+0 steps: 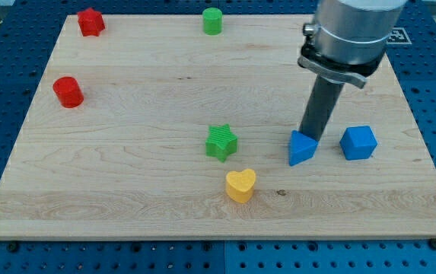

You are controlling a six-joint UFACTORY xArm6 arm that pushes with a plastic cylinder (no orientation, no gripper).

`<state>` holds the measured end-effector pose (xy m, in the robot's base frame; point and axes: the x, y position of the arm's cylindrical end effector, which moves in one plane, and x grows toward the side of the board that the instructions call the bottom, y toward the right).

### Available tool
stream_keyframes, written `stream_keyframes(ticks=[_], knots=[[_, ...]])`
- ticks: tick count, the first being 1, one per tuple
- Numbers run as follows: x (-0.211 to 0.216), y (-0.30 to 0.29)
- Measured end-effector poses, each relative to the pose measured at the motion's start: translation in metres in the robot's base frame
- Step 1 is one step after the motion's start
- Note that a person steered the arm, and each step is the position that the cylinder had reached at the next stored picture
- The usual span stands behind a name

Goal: Point your arm to the green circle

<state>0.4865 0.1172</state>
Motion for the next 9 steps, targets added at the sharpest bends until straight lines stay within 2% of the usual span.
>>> stream_keyframes(ticks=[1,2,4,6,7,8,9], knots=[[0.000,-0.030],[-0.022,-0.056],[-0.106,-0.118],[-0.207,-0.213],[-0.271,-0.234],[-0.294,-0.222],[-0.295,-0.196]])
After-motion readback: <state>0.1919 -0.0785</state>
